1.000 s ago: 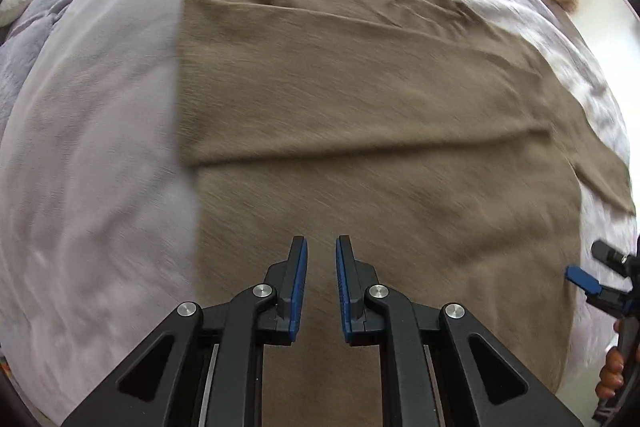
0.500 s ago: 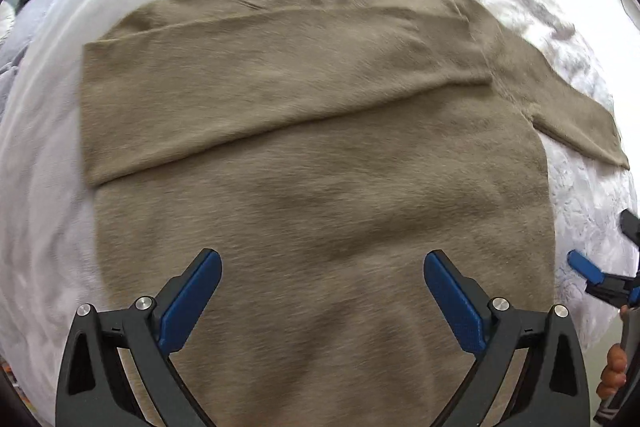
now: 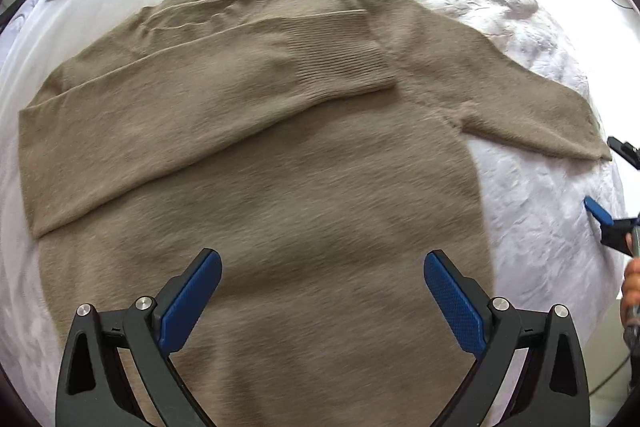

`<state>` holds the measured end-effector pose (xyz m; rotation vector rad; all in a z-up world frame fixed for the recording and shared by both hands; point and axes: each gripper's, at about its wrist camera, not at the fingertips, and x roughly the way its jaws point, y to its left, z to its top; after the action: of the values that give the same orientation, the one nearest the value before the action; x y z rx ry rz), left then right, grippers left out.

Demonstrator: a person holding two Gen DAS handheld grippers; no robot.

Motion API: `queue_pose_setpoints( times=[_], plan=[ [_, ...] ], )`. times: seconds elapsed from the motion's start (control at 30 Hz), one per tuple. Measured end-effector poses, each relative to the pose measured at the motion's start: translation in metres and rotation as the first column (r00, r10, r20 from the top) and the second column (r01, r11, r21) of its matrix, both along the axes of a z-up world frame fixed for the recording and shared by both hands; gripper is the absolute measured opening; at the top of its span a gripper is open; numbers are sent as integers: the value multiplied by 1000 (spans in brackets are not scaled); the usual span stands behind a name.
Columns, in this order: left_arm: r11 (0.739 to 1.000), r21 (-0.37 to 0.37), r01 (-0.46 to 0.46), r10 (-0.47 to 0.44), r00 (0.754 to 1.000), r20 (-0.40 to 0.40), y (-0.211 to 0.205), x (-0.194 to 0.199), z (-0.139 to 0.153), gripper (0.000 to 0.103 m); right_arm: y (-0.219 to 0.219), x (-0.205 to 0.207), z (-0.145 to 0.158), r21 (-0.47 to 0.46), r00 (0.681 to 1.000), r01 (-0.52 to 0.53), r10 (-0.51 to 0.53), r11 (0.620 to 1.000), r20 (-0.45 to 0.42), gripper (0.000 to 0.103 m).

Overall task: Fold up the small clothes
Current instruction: 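Grasp the other sleeve cuff with the right tool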

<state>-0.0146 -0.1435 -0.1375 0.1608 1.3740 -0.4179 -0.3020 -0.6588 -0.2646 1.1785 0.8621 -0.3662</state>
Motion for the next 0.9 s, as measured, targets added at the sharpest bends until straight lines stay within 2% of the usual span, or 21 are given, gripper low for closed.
queue_pose_setpoints(
  times=[0.07,0.13,0.2,0.27,0.33,0.37,0.4,0.47,0.57,0.67,0.8,0.9],
  plan=[
    [1000,-10,-5,5,1000,5,-11,2,1,101,-29,1,-3,5,999,32,-32,999,26,102],
    [1000,-10,-7,7,1000,10,-19,5,1,101,-60,4,-12,40,996,61,-63,997,55,98],
    [1000,-3,-6,6,1000,17,-30,6,0,101,-91,8,-7,73,994,91,-96,993,58,79],
    [1000,-4,-9,9,1000,14,-35,6,-1,101,-115,8,-16,116,988,119,-129,986,83,71],
    [1000,-5,-15,15,1000,16,-39,6,-1,101,-135,12,-13,139,982,134,-150,981,113,58],
    [1000,-5,-18,18,1000,16,-40,6,-1,101,-146,12,-15,160,977,137,-160,978,139,44],
    [1000,-4,-22,22,1000,17,-40,7,-1,101,-154,12,-13,172,974,139,-166,975,155,25],
    [999,-4,-37,37,999,20,-44,9,-1,101,-167,10,-14,198,965,138,-177,970,191,8],
    [998,-7,-69,69,997,22,-41,13,-1,101,-183,17,-5,216,952,102,-159,971,261,7],
    [994,-10,-109,110,993,36,-31,20,2,101,-188,25,12,195,942,24,-87,981,325,7],
    [986,-22,-163,164,985,61,-9,29,10,101,-174,66,45,122,920,-125,69,985,387,7],
    [978,-32,-208,210,974,80,15,38,14,101,-142,100,69,30,883,-271,236,962,407,7]
  ],
)
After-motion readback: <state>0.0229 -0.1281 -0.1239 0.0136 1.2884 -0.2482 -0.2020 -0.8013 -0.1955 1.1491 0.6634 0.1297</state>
